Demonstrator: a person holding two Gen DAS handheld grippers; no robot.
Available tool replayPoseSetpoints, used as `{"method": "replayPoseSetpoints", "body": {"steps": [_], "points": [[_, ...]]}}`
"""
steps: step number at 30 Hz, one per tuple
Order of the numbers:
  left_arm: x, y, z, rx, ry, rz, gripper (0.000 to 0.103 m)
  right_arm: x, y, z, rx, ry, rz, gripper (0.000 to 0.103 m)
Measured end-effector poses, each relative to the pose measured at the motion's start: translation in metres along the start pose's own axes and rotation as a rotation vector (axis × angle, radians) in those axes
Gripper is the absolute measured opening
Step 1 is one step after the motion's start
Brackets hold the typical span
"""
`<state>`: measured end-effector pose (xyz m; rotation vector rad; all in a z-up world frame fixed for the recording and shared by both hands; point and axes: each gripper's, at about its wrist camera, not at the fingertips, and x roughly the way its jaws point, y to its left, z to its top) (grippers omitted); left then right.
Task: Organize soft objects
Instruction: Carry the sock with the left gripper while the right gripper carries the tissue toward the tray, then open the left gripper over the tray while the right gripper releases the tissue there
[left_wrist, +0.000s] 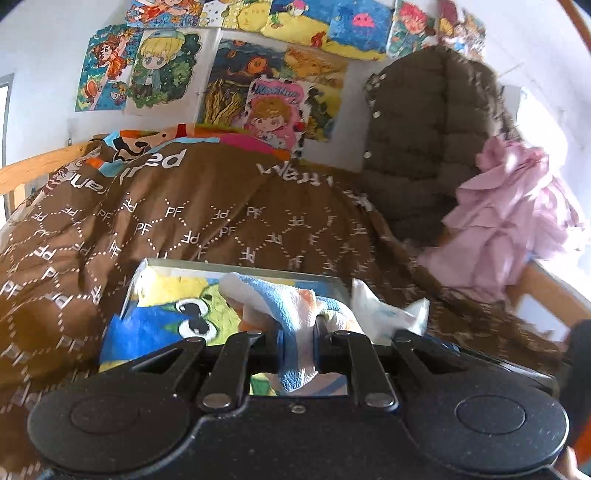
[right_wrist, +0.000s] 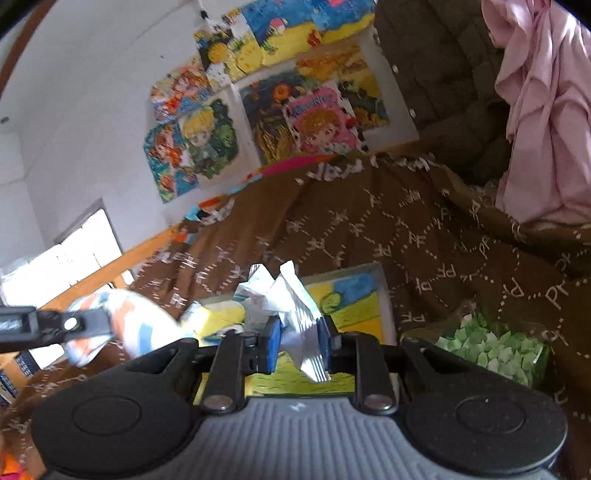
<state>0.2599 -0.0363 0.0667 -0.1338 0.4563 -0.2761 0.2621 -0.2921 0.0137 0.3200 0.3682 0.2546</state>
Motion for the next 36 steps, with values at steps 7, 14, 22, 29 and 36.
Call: {"method": "replayPoseSetpoints", "body": {"steps": [7,14,22,29,36], "points": [[0.083,0.010,-0.007,-0.079,0.059,0.094,0.015,0.042,-0.018,-0.011,0.003,0.099,-0.045,0.025],[0.125,0.019,-0.024,-0.097,0.166,0.146,0.016,0.060,-0.017,-0.020,-0.026,0.161,-0.081,0.028],[0.138,0.017,-0.032,-0.084,0.220,0.164,0.028,0.060,-0.011,-0.021,-0.090,0.162,-0.131,0.040],[0.110,0.012,-0.028,-0.069,0.185,0.135,0.050,0.040,-0.009,-0.011,-0.103,0.131,-0.149,0.063],[0.053,-0.001,-0.017,-0.058,0.076,0.108,0.070,-0.021,0.007,0.008,-0.166,-0.001,-0.163,0.084]]}}
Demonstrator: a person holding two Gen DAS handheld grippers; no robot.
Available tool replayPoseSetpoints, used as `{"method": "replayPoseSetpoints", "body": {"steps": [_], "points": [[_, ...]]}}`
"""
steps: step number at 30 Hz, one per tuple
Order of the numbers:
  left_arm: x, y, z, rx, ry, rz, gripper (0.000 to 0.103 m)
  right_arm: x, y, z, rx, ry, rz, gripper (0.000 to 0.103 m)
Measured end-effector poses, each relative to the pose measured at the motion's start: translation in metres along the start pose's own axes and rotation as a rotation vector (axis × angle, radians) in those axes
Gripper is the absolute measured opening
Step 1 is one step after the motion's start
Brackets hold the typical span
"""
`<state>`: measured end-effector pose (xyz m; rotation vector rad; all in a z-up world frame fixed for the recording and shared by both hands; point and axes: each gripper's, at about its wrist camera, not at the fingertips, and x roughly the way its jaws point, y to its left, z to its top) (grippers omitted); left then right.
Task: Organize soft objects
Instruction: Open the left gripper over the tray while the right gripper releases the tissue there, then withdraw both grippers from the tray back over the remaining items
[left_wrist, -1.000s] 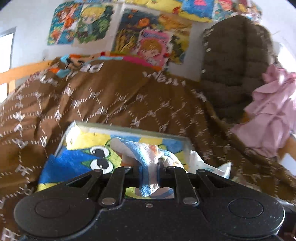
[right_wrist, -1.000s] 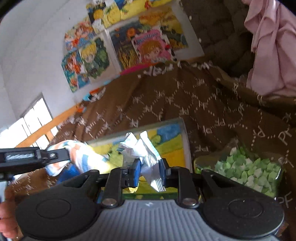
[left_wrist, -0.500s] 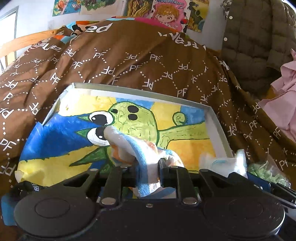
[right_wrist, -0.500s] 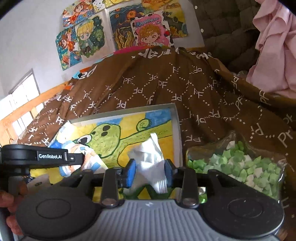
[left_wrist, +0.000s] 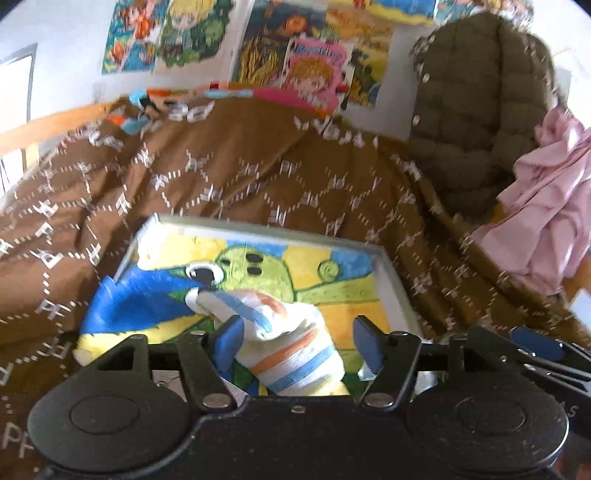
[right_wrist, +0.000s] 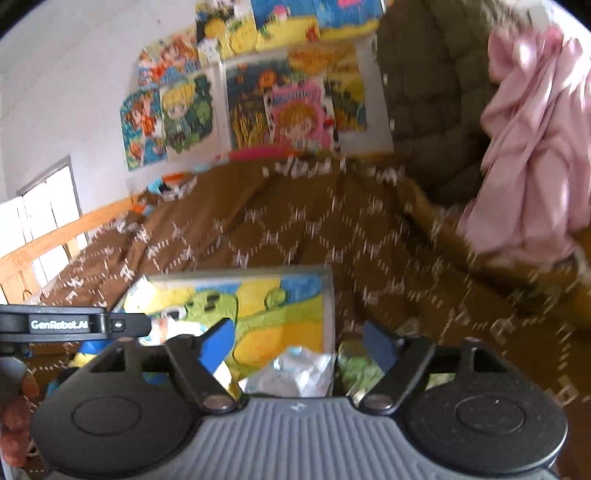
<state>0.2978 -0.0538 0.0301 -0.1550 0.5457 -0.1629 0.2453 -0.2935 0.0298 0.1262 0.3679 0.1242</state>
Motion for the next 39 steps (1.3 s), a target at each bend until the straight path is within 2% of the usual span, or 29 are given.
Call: {"method": "replayPoseSetpoints", "body": {"steps": [7,11,15,17,21,24,30,39], "points": [[-0.069,-0.006,-0.002,0.010,-0.082,-0.008,0.078,-0.060,0.014,0.012,-0.028,-0.126,0.007,0.095],[-0.106,-0.007,-0.010,0.033,-0.141,-0.008,0.083,-0.089,0.019,0.008,0.000,-0.169,0.020,0.102],[-0.144,-0.006,-0.024,0.044,-0.204,-0.008,0.090,-0.122,0.027,0.001,0.007,-0.209,0.024,0.103],[-0.161,-0.005,-0.032,0.056,-0.222,-0.003,0.096,-0.137,0.031,-0.005,0.005,-0.223,0.032,0.103],[-0.197,0.002,-0.054,0.069,-0.245,0.011,0.099,-0.169,0.044,-0.019,-0.022,-0.243,0.051,0.103],[-0.217,0.011,-0.072,0.054,-0.234,0.027,0.101,-0.190,0.057,-0.032,-0.052,-0.256,0.057,0.103],[-0.244,0.025,-0.105,0.054,-0.197,0.073,0.102,-0.216,0.078,-0.054,-0.067,-0.223,0.069,0.103],[-0.238,0.040,-0.131,0.049,-0.032,0.123,0.102,-0.211,0.092,-0.080,-0.088,-0.071,0.068,0.103]]}}
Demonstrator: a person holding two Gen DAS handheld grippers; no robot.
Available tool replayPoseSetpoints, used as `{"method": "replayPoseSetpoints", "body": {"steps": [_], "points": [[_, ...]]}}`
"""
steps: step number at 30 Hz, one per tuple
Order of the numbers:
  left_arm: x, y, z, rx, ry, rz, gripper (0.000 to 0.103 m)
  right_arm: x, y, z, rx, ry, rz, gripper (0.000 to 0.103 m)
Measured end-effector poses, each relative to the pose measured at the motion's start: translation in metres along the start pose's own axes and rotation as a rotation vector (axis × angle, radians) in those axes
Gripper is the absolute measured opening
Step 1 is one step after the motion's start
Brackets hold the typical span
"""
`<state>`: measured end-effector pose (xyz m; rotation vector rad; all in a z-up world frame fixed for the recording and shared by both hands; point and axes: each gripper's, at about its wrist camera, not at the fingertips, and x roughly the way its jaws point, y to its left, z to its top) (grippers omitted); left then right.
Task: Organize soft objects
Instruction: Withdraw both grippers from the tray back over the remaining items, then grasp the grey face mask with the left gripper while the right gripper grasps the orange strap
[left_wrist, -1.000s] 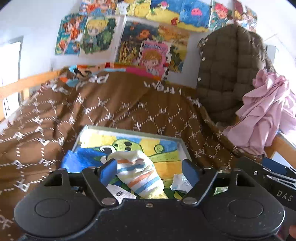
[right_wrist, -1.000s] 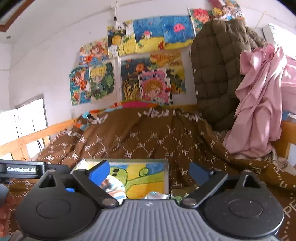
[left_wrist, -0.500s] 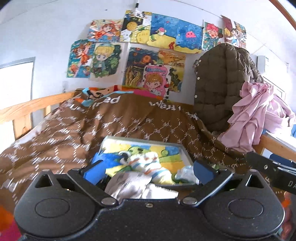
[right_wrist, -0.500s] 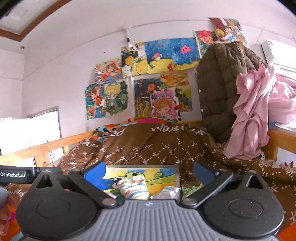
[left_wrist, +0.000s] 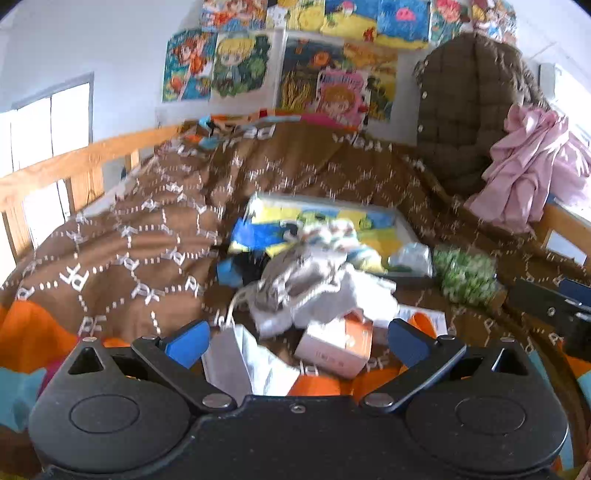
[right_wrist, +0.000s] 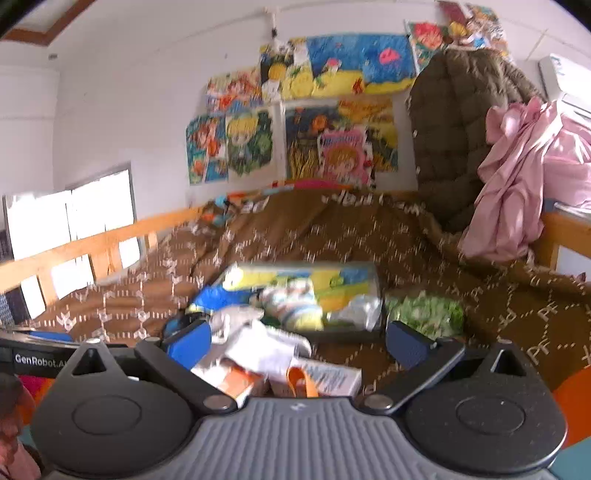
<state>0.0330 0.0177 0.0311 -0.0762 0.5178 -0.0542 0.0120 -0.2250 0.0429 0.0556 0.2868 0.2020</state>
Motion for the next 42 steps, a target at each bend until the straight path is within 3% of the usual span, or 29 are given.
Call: {"method": "replayPoseSetpoints", "body": {"steps": [5,14,25,42], "points": [[0.014,0.000,-0.008,0.013,0.061,0.018,0.102,0.015,0.006,-0.012,-0.018,0.078,-0.001,0.103],[0.040,0.018,-0.012,-0.091,0.214,0.126,0.102,0.030,0.006,-0.022,-0.024,0.151,-0.012,0.103],[0.063,0.028,-0.018,-0.163,0.333,0.137,0.102,0.047,0.002,-0.029,-0.001,0.227,-0.006,0.103],[0.101,0.037,-0.027,-0.239,0.372,0.128,0.102,0.081,-0.002,-0.040,-0.020,0.284,-0.042,0.103]]}}
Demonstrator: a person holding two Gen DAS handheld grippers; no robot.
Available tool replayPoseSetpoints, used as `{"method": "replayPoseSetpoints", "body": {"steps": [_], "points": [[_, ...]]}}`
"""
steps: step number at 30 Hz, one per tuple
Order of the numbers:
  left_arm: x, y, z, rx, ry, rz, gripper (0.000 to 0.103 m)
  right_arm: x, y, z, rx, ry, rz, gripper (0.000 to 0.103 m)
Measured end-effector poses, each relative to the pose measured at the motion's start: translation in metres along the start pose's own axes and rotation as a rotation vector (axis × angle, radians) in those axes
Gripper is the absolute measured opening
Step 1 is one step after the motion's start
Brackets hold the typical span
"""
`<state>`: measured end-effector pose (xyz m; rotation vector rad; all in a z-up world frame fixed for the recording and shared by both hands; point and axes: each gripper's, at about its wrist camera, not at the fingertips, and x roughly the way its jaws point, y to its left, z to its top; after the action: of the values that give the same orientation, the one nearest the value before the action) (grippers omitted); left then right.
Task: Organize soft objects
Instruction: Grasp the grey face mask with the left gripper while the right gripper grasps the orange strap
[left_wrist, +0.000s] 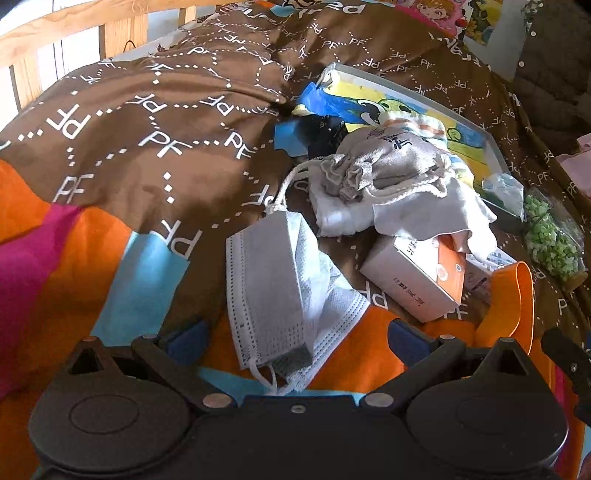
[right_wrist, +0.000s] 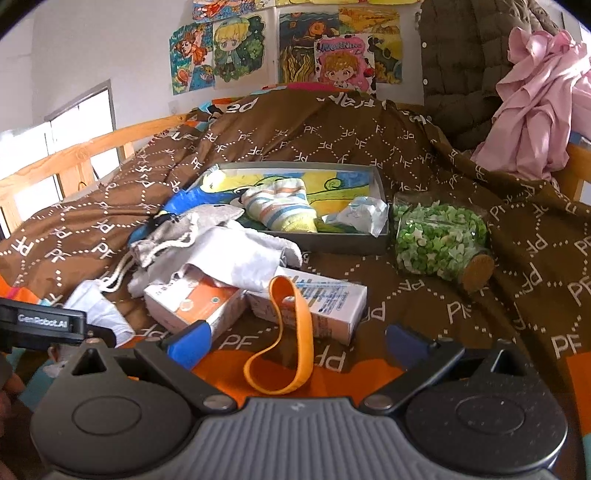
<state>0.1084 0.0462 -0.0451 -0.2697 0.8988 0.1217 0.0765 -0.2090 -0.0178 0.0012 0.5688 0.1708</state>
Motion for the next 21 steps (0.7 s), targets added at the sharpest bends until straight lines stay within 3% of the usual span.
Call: {"method": "replayPoseSetpoints", "body": {"steps": [12,21], "points": [[0.012,0.001,0.006,-0.023,-0.005,-0.019,0.102,0.048,0.003,-0.005,-0.030,0.080,0.028,0.101],[0.010,-0.009,0.004,0.053,-0.041,-0.048,0.071,0.062,0.008,-0.007,-0.040,0.133,0.052,0.080]]}}
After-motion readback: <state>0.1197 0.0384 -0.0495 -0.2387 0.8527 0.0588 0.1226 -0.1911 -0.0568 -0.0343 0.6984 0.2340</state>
